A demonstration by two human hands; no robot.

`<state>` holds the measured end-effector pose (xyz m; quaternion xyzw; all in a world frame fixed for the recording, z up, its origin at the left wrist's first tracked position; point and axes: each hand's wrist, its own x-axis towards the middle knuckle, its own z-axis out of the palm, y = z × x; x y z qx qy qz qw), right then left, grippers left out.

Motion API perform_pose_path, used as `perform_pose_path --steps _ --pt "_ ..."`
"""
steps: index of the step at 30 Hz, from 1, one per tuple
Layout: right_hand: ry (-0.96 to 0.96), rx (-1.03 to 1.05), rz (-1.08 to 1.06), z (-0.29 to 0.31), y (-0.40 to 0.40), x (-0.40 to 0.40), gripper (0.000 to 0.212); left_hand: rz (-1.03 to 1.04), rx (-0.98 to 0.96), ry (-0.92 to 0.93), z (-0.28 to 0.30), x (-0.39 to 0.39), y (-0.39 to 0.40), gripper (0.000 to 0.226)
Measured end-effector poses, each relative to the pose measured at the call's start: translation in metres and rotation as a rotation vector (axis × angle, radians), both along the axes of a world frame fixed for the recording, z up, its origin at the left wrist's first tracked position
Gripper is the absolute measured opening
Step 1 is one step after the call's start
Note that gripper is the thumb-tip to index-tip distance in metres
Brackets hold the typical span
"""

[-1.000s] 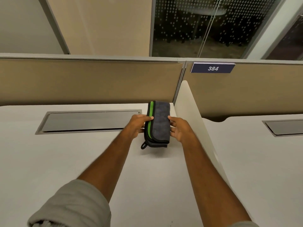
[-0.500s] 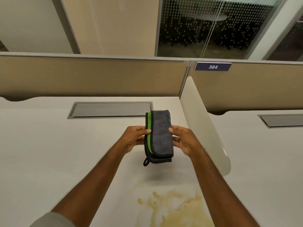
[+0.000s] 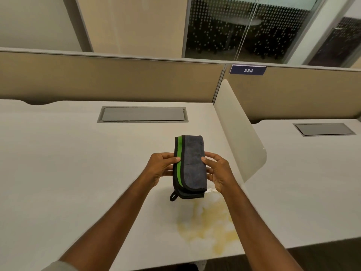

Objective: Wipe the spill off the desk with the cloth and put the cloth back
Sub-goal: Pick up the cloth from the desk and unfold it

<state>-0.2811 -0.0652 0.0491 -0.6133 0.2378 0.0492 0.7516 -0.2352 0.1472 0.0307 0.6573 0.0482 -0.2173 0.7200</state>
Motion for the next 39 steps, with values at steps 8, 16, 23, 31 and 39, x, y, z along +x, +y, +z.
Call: perform_pose_path --steps 8,16,23,31,39 --pt "-0.131 -0.162 -0.073 0.017 0.004 -0.027 0.02 0.077 -0.02 -0.02 0.01 -0.027 -0.013 0.01" --pt "-0.261 -0.181 -0.042 0.014 -0.014 -0.039 0.015 0.173 0.152 -0.172 0.022 -0.051 -0.063 0.027" --pt "-0.269 0.076 0.114 0.024 -0.038 -0.043 0.023 0.159 -0.158 -0.055 0.033 -0.063 -0.078 0.064" --pt "-0.059 0.371 0.364 0.028 -0.033 -0.045 0.032 0.23 -0.059 -0.153 0.044 -0.07 -0.088 0.037" --pt "-0.136 0.299 0.351 0.027 -0.042 -0.036 0.044 0.166 0.18 -0.22 0.05 -0.066 -0.064 0.022"
